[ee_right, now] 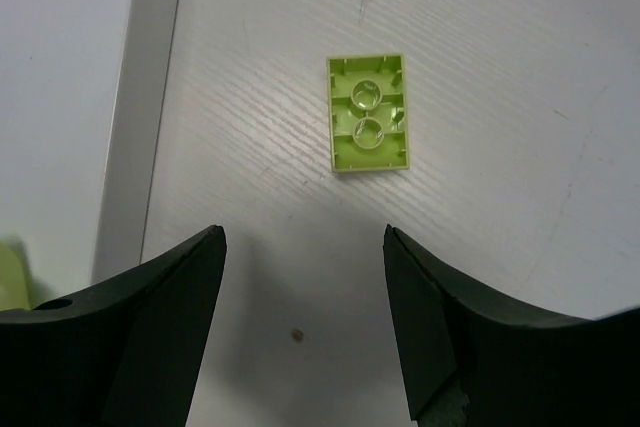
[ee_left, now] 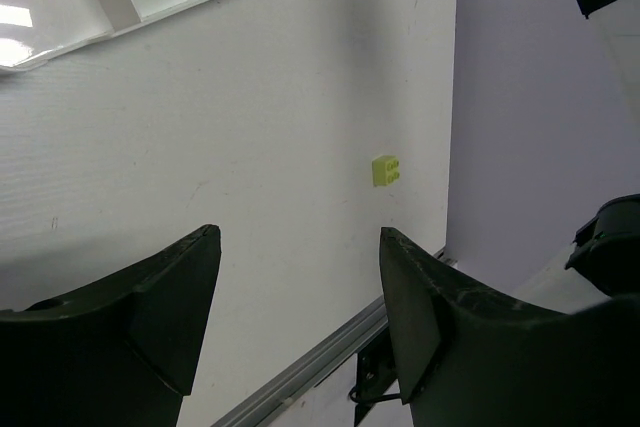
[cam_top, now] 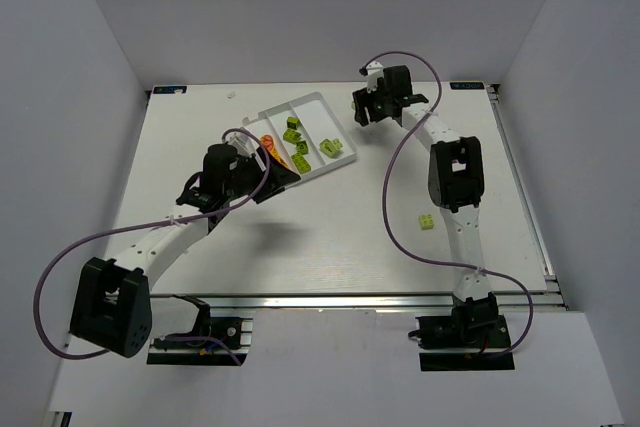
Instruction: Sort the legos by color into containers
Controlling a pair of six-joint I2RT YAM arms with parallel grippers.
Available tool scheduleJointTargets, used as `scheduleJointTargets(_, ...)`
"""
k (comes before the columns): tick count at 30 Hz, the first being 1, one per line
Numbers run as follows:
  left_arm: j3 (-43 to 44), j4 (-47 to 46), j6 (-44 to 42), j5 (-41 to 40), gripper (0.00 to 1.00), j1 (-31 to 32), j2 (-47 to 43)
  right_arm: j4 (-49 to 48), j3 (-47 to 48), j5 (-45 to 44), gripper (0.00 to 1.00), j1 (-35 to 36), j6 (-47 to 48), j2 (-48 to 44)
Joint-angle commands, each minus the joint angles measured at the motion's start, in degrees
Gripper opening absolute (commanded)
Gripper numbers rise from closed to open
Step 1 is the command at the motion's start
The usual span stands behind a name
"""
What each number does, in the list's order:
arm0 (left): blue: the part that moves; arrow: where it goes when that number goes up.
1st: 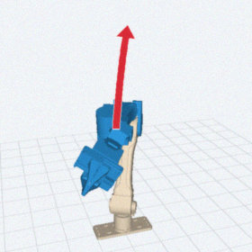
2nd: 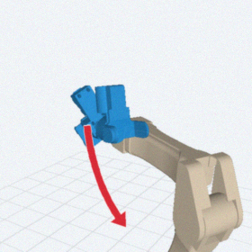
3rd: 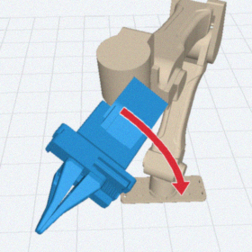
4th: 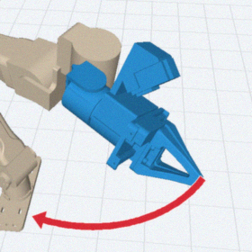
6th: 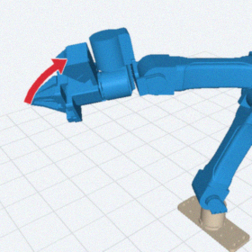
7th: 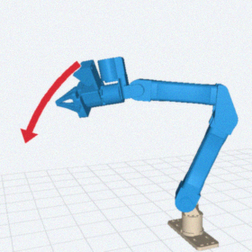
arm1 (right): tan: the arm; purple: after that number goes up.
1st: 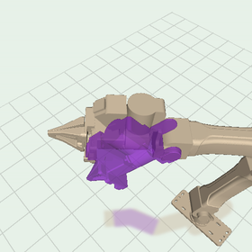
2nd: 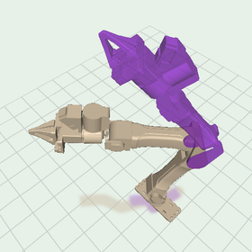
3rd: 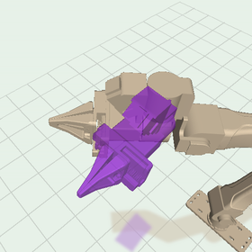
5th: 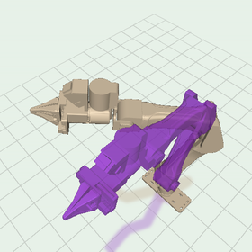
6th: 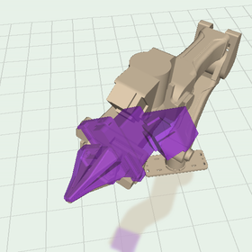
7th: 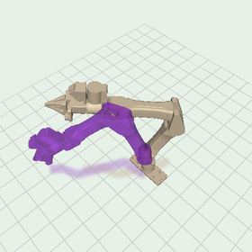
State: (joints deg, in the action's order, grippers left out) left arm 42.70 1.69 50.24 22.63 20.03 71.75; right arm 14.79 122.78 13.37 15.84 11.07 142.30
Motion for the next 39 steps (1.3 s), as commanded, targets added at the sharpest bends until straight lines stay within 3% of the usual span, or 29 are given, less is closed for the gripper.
scheduleJointTargets(1,0.0,1.7,0.8,-2.7,0.74,0.9,-3.1,-9.3,1.1,-0.8,0.7,0.0,0.9,-0.6)
scheduleJointTargets(22,5.6,5.2,0.4,-3.7,0.74,1.4,1.7,-19.4,8.0,-1.6,0.69,0.2,1.8,9.8)
scheduleJointTargets(28,6.3,5.6,0.5,-4.1,0.74,1.4,2.3,-20.9,9.2,-1.8,0.63,0.1,2.5,11.9)
scheduleJointTargets(30,6.3,5.5,0.6,-4.0,0.74,1.4,2.5,-20.9,9.8,-1.8,0.57,-0.2,2.5,12.3)
scheduleJointTargets(34,7.0,5.3,0.7,-4.1,0.74,1.4,3.7,-21.6,9.8,-1.2,0.32,0.0,2.1,12.4)
scheduleJointTargets(37,8.0,5.3,0.4,-4.1,0.74,1.4,4.5,-21.9,9.2,-1.3,0.05,-0.3,1.8,12.0)
scheduleJointTargets(39,8.6,5.2,0.3,-3.9,0.74,1.9,4.9,-22.7,7.8,-0.8,0.0,-0.6,0.8,10.6)
